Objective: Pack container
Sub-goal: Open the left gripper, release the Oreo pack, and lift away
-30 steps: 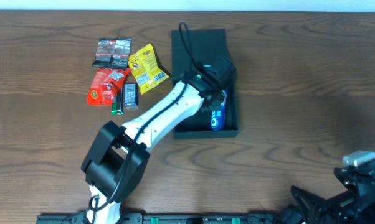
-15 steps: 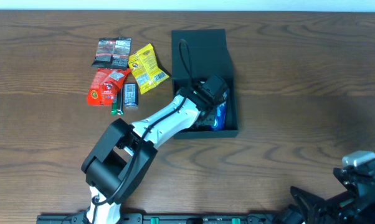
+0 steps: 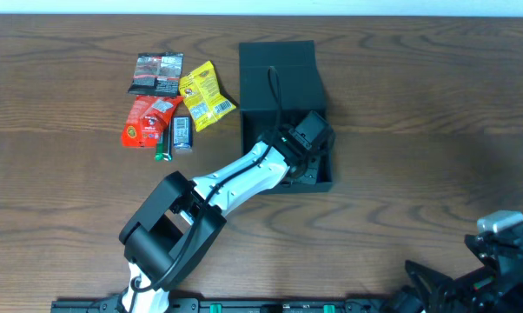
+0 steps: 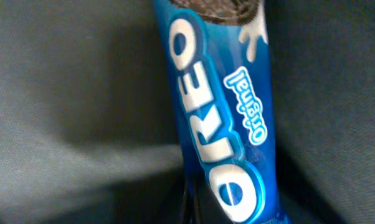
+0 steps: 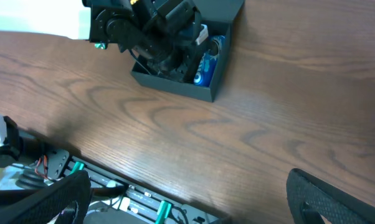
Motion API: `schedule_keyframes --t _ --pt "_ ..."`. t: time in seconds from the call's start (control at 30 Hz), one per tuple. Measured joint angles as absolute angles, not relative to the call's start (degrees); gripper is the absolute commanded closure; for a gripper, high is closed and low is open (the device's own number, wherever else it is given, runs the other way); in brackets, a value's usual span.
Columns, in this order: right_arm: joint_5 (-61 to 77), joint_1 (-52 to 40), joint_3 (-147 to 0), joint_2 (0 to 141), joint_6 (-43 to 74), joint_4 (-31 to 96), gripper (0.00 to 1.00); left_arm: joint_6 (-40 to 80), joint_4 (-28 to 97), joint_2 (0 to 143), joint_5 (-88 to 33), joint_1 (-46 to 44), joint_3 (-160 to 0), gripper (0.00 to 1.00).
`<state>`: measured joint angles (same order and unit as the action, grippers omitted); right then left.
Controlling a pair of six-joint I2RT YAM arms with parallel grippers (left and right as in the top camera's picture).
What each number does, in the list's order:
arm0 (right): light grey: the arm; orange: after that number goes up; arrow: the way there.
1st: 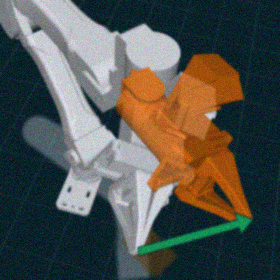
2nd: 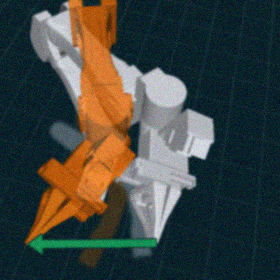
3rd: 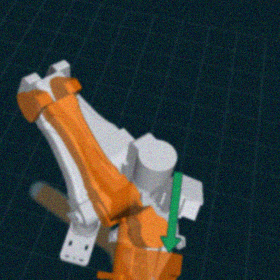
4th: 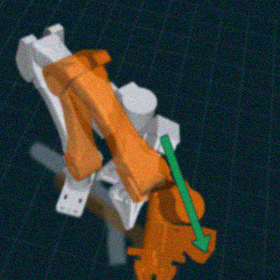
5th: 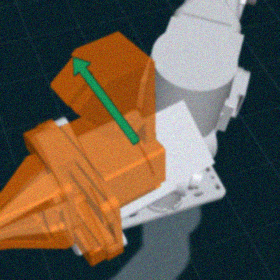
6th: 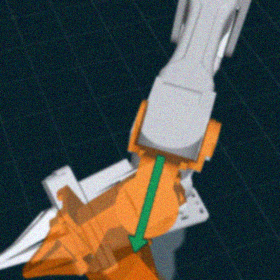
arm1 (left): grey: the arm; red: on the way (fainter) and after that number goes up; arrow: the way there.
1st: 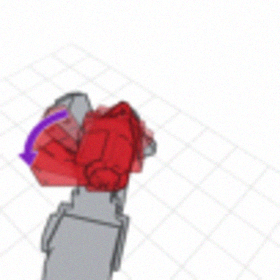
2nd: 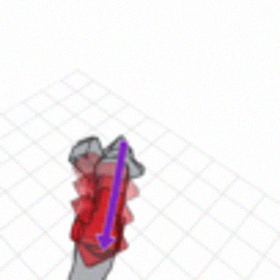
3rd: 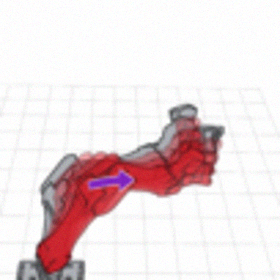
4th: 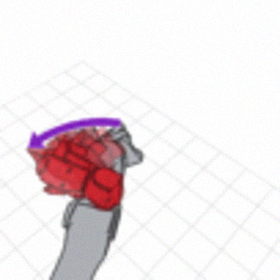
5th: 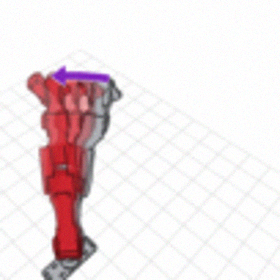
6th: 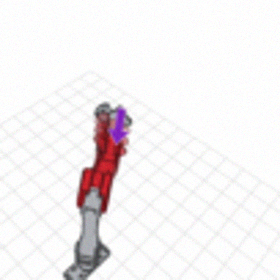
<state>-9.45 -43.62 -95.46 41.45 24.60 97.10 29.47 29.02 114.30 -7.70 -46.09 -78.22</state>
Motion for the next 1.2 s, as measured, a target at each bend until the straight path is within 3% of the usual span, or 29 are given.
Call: schedule_keyframes --t 0.53,0.73,0.9,1.0,1.2 --pt "-9.0 -43.6 -95.5 41.5 24.6 97.1 0.01 29.5 28.3 114.3 -13.9 -45.3 -78.4 0.94" --pt "-8.8 -43.6 -95.4 41.5 24.6 97.1 0.01 26.7 41.5 111.9 -5.2 -43.7 -84.5 0.94" --pt "-8.7 -43.6 -95.4 41.5 24.6 97.1 0.01 24.2 47.0 100.3 6.9 -42.7 -91.3 0.94" --pt "-8.7 -43.6 -95.4 41.5 24.6 97.1 0.01 23.0 50.5 92.9 11.4 -38.6 -92.5 0.94" --pt "-8.6 -43.6 -95.4 41.5 24.6 97.1 0.01 18.0 53.6 87.8 15.0 -21.6 -92.6 0.94"
